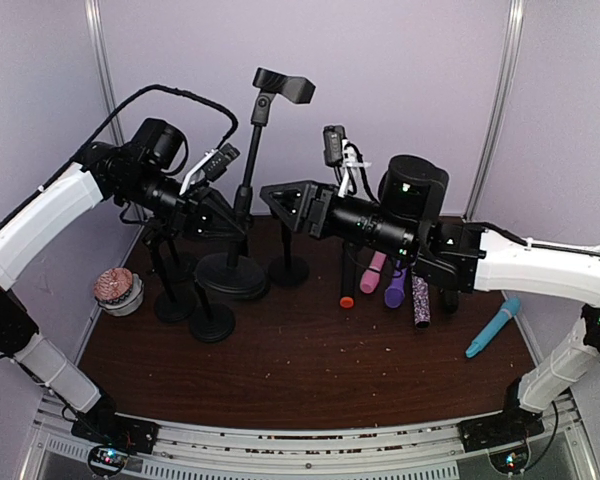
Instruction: Remove the microphone from the stand
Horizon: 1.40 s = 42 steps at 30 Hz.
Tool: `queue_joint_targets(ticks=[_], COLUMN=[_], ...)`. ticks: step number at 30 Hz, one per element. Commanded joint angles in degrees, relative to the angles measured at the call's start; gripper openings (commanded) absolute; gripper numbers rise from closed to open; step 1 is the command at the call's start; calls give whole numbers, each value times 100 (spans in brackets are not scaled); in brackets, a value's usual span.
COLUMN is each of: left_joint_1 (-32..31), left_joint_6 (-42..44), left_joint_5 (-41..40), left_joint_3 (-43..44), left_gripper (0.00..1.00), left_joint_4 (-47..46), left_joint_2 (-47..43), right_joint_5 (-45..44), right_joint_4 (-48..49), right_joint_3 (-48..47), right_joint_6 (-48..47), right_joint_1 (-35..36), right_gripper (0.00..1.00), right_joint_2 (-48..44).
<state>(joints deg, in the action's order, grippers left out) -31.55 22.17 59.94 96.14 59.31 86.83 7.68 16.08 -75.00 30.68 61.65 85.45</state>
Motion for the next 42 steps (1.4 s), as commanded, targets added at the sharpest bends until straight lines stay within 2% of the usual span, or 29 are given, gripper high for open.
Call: queue_joint_targets(ticks=[1,7,16,19,31,33,38,42], left_joint_1=[17,19,18,22,18,17,20,18], left_joint_6=[-61,-90,-79,-66,-40,-38,-58,0], left_joint_5=[-704,-821,-715,-674,-694,-696,-623,-348], left_joint_3=[106,94,44,11,-10,0,5,73], left_gripper=[0,0,0,0,0,0,0,0], left_joint_4=[-689,-771,-772,-772,-772,-770,-767,-604], left_joint_2=[-83,-49,-93,-115,-115,-122,-152,-149], right_joint_5=[-1341,-1390,-1829,-1936,-1718,-1708,-1622,-940], right_joint_4=[-1418,-1547,-2143,-2020,-1608,-1613,-1474,-802], right_joint_3=[-714,-1222,-2039,-2045,-2156,-2155,-2026,-1705], right_joint_6=[-540,-585,-368,-319,-270,-247,-242,-305], right_joint_1=[386,563,562,567,546,544,532,418], right_gripper=[62,61,43,40,39,33,7,2], right_joint_2=[163,584,1226,1281,1385,1408,1322,1115])
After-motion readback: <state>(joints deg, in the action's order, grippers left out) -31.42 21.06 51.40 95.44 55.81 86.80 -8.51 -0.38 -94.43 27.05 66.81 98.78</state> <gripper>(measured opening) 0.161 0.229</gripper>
